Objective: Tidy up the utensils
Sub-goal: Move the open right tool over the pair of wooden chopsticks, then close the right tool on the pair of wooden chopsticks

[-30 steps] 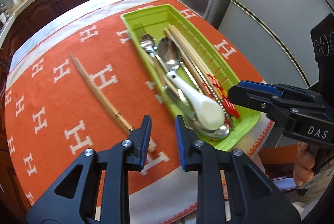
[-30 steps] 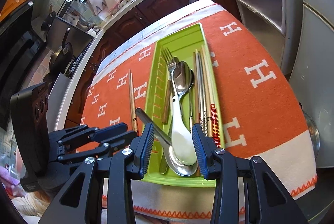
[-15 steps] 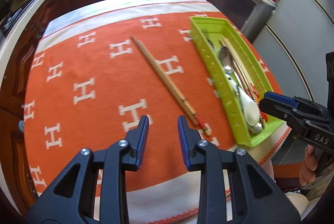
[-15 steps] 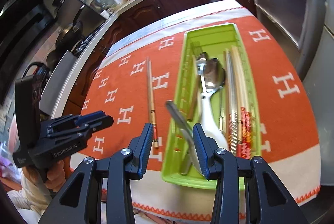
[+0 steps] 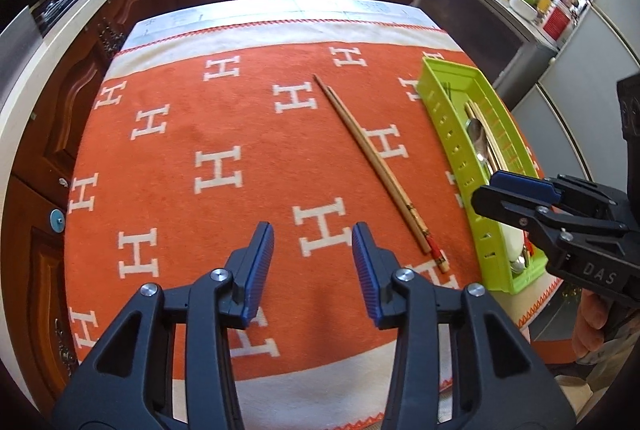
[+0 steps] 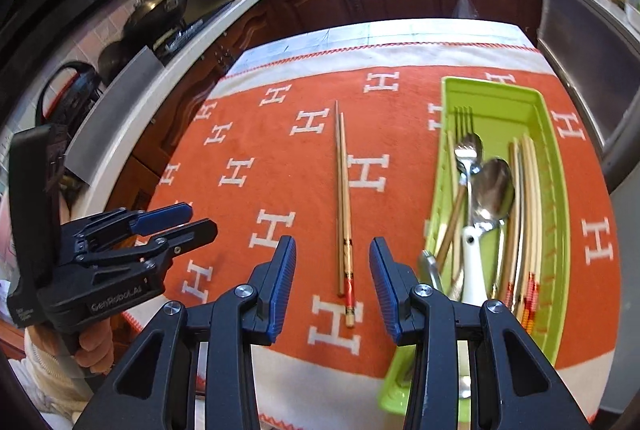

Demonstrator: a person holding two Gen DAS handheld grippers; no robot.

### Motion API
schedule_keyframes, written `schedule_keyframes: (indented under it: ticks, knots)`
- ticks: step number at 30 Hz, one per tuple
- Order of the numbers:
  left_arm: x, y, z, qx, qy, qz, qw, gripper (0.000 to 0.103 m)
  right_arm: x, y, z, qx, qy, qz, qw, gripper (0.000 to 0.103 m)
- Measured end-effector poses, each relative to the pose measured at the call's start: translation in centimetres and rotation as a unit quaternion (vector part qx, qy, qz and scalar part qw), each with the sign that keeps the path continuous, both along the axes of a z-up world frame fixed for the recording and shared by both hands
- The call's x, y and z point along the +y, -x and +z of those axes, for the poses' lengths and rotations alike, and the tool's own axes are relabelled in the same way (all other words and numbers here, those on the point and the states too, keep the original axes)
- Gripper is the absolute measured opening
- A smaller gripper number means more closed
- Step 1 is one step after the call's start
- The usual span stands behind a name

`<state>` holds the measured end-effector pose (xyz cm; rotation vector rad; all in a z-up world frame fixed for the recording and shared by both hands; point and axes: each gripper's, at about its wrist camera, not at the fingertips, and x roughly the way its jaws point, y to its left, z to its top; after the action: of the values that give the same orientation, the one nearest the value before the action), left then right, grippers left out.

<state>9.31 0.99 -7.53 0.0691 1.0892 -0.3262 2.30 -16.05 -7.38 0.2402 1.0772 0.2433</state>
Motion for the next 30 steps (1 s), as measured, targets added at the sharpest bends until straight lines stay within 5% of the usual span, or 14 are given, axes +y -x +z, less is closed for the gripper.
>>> schedule_keyframes:
  ticks: [9,30]
  knots:
    - [2.4,-1.3,-0.6,0.001,0.010,0.030,0.9995,0.037,1.8,-5.4,-2.2,0.055,0.021,0.012,0.998,0.030]
    - [6.1,-2.9,-4.4,0.041,0.037,0.068,0.9962,0.037,2.8,-10.8,-8.1,0.144,0.048,-0.009,0.988,0.030]
